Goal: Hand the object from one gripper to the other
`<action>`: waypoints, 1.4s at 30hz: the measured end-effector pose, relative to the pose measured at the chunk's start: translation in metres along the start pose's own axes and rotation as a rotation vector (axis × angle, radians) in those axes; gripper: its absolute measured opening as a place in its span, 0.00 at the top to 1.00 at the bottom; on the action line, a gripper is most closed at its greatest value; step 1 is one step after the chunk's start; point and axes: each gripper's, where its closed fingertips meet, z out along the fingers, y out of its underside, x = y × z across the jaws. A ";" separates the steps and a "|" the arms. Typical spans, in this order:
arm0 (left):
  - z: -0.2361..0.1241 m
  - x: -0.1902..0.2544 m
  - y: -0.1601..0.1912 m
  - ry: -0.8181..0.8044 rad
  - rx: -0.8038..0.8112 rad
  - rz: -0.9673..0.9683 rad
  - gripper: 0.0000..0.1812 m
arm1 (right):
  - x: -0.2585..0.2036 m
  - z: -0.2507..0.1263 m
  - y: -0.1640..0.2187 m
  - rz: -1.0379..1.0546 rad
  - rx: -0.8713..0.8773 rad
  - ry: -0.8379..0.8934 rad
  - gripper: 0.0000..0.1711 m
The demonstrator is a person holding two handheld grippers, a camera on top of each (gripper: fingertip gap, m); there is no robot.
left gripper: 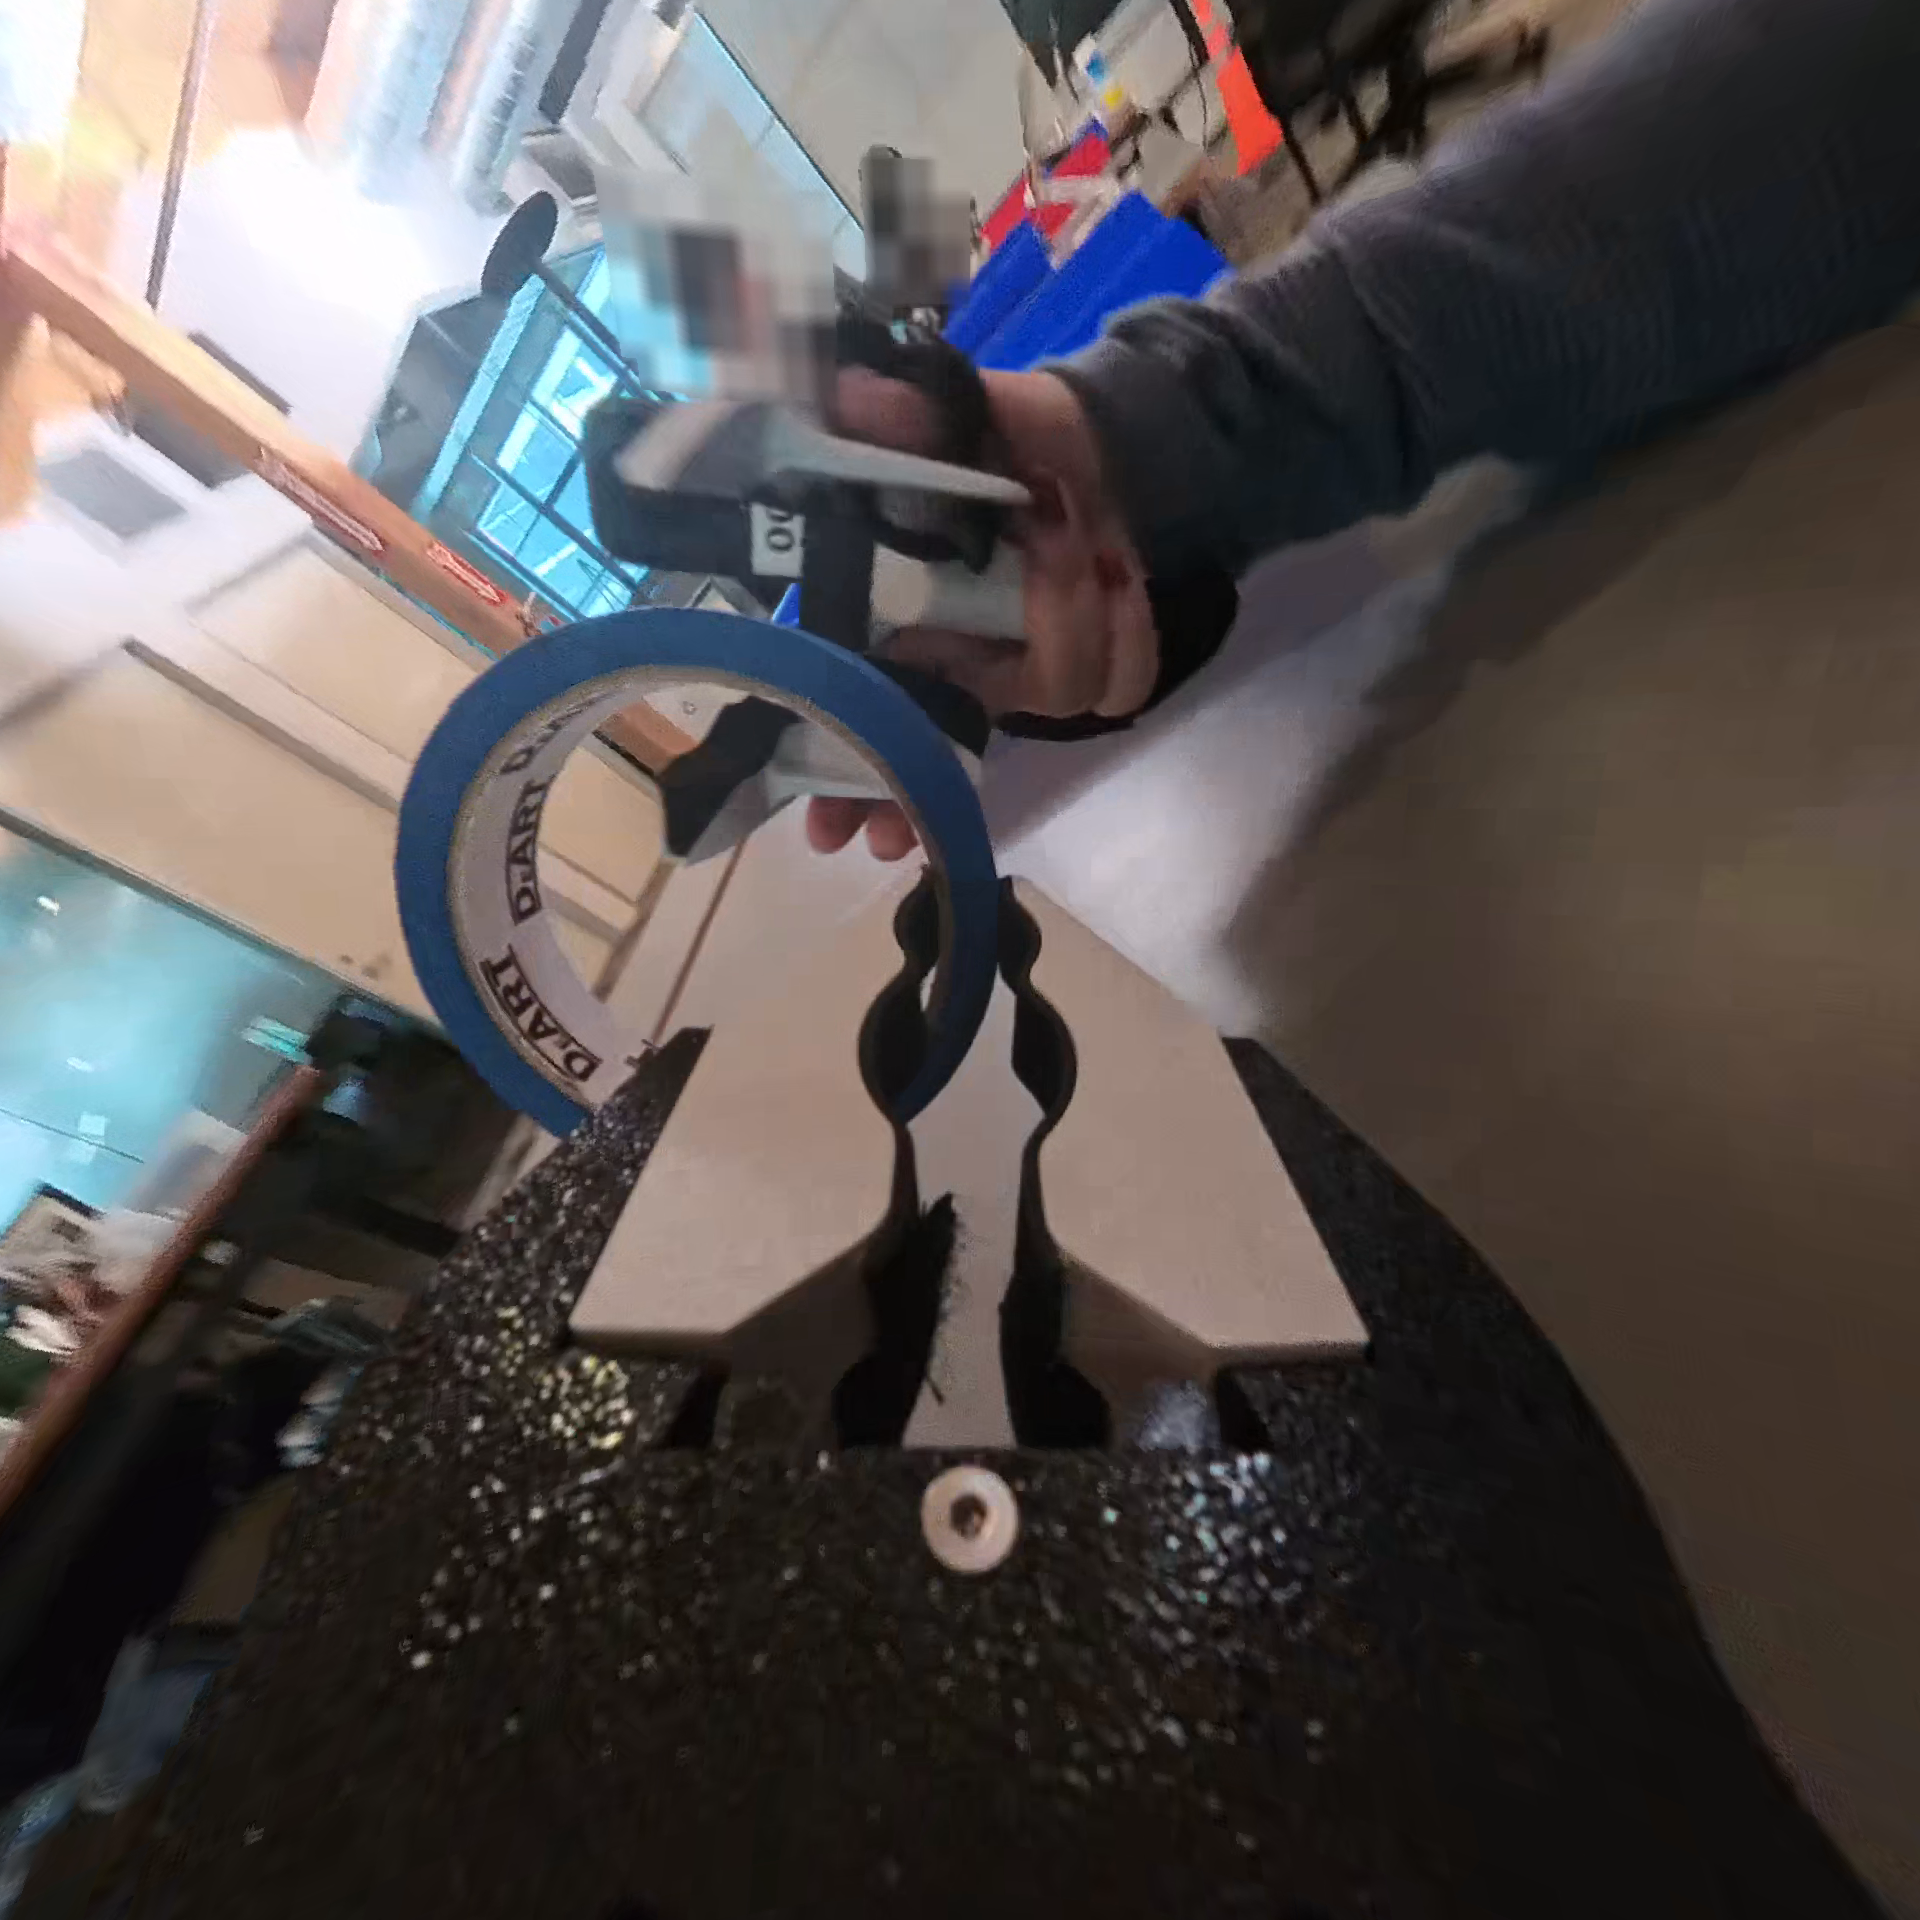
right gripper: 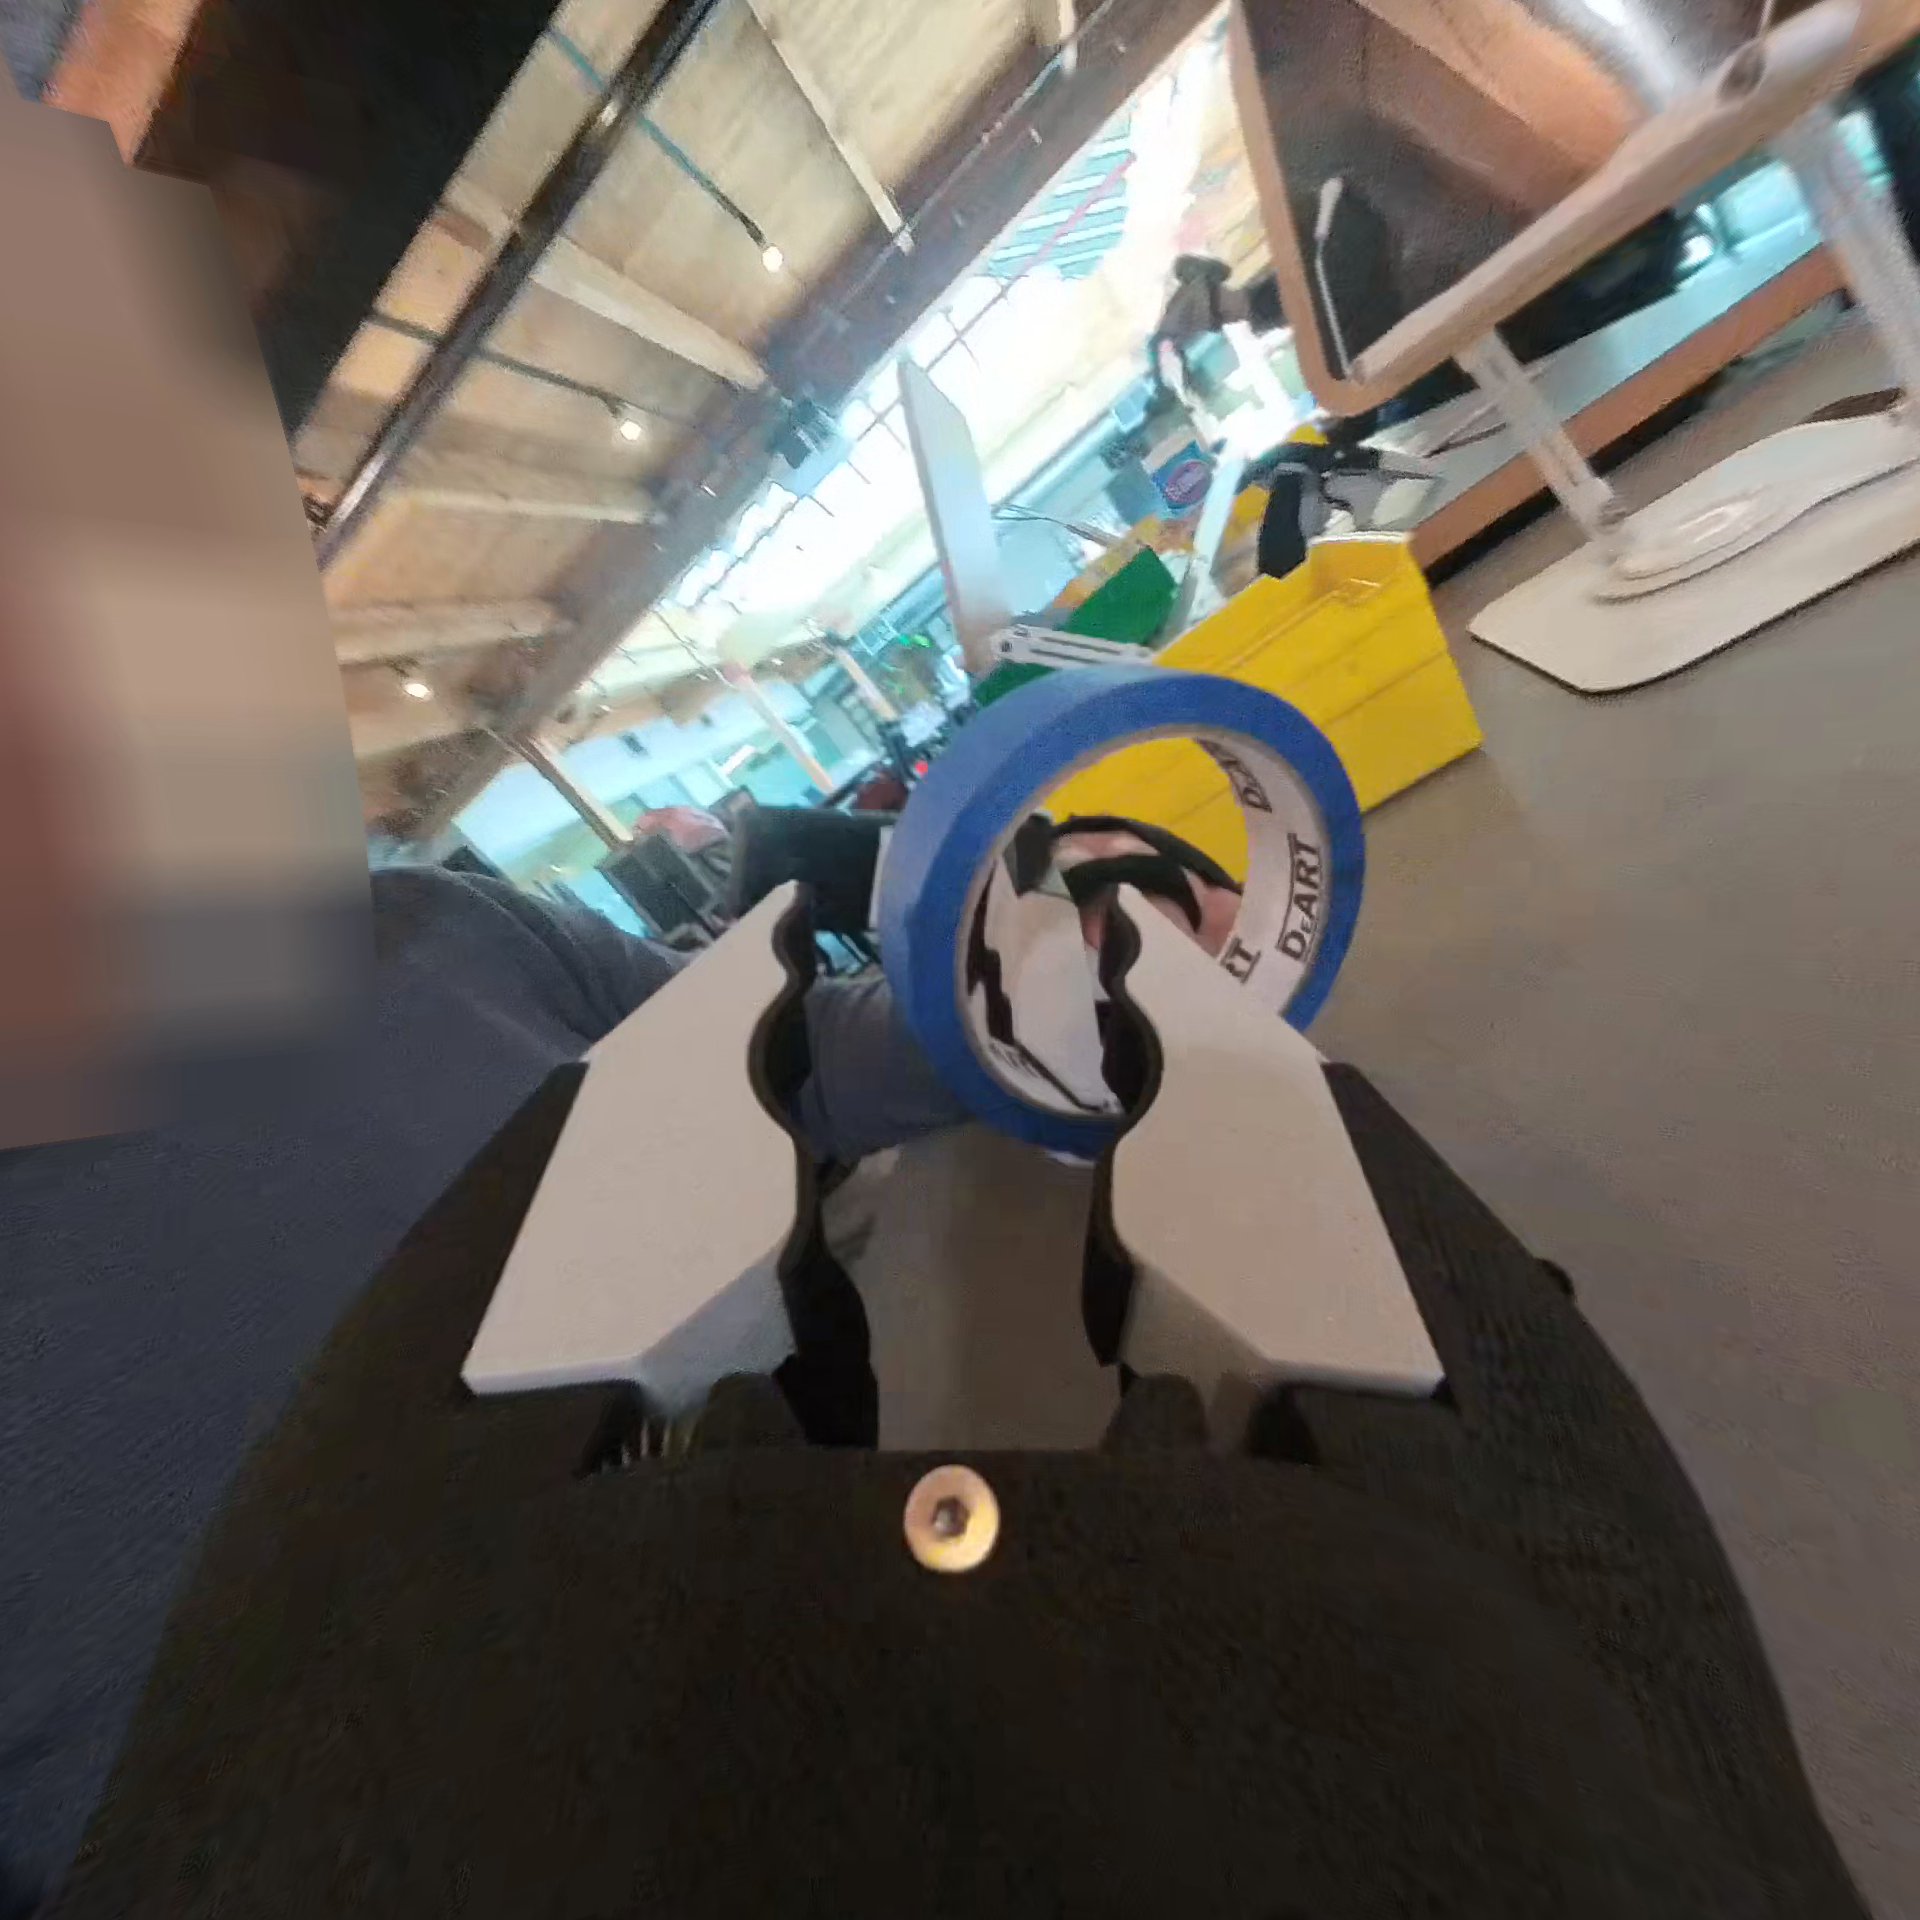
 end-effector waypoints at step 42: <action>-0.046 -0.095 0.047 -0.542 0.067 -0.420 0.93 | -0.029 -0.259 -0.047 -0.755 -0.577 1.702 0.94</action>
